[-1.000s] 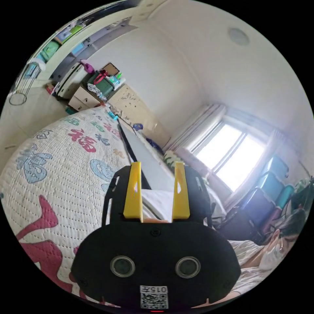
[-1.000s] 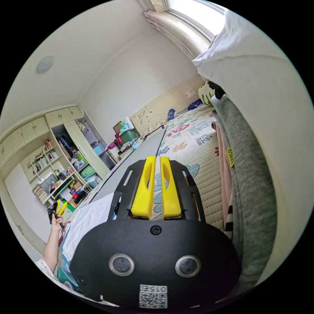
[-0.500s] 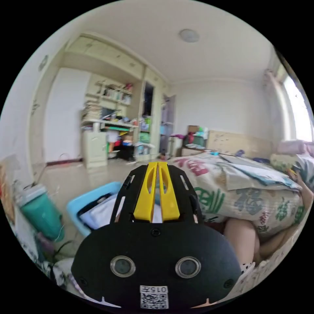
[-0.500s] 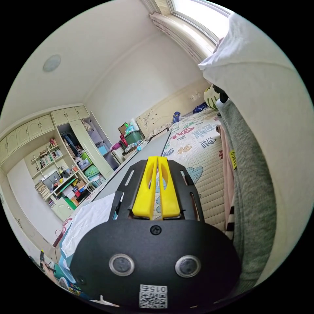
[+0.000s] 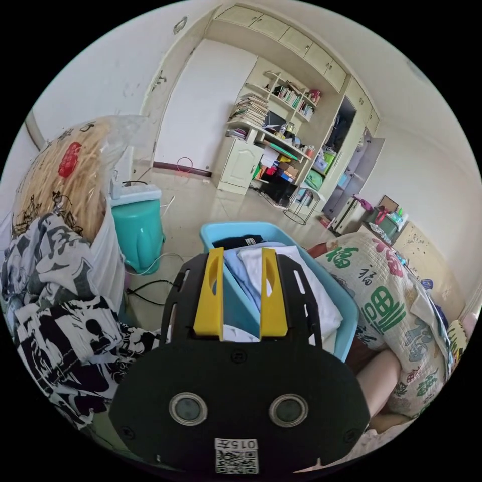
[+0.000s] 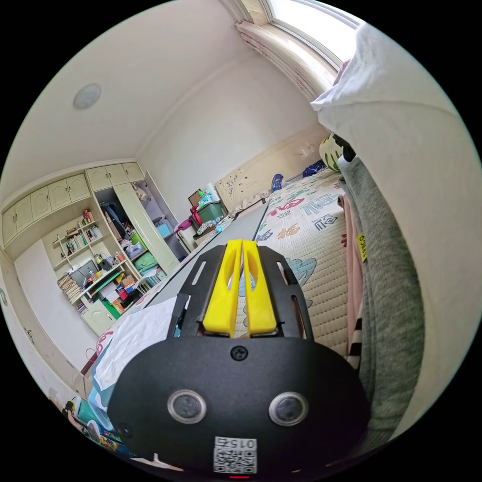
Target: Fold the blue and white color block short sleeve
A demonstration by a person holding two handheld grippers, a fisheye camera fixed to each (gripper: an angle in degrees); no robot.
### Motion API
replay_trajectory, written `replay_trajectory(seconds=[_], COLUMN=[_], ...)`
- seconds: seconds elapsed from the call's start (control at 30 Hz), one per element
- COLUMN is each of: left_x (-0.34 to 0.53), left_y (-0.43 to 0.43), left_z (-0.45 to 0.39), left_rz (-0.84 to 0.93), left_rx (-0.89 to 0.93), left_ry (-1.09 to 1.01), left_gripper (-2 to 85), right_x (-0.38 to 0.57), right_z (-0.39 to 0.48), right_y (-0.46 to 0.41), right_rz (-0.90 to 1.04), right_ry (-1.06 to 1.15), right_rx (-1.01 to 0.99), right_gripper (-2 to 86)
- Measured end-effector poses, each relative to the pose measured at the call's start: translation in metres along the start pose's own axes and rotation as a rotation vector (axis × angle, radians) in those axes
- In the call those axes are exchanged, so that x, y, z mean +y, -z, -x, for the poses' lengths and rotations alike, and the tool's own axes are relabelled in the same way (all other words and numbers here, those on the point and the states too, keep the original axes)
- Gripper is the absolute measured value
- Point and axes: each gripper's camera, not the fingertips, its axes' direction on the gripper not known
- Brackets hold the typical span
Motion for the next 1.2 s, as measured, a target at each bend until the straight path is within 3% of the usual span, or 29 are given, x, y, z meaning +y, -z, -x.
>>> replay_trajectory(seconds=[0.27,0.43,0.6,0.8,0.9,1.03,1.1,1.17,1.2], left_x=[-0.085,-0.143,-0.192,-0.216,-0.228,-0.234,-0.225,-0.204,-0.196], left_y=[-0.005,0.008,-0.038,-0.111,-0.154,-0.222,-0.244,-0.273,-0.28], left_z=[-0.033,-0.107,-0.182,-0.283,-0.404,-0.659,-0.787,-0.957,-0.997], left_rz=[0.112,0.027,-0.032,-0.086,-0.164,-0.242,-0.236,-0.164,-0.147], left_rx=[0.049,0.109,0.061,0.271,0.422,0.651,0.757,0.954,1.014], left_ry=[-0.012,-0.047,-0.132,-0.082,-0.149,-0.397,-0.543,-0.736,-0.775], left_gripper=[11.1,10.7,11.2,10.9,9.4,7.3,6.5,5.8,5.8], right_x=[0.042,0.072,0.108,0.158,0.186,0.241,0.263,0.292,0.3], right_z=[-0.047,-0.079,-0.114,-0.163,-0.175,-0.137,-0.125,-0.115,-0.11], right_y=[-0.01,-0.014,-0.014,-0.009,0.006,0.059,0.099,0.161,0.177], right_rz=[-0.004,-0.008,-0.013,-0.023,-0.068,-0.154,-0.23,-0.337,-0.36], right_ry=[0.002,0.005,0.011,0.02,0.092,0.334,0.277,0.176,0.178], right_rx=[-0.008,-0.013,-0.022,-0.036,-0.079,-0.066,-0.081,-0.258,-0.319], right_gripper=[-0.5,-0.5,-0.5,-0.5,-0.3,-0.1,-0.2,-0.3,-0.4])
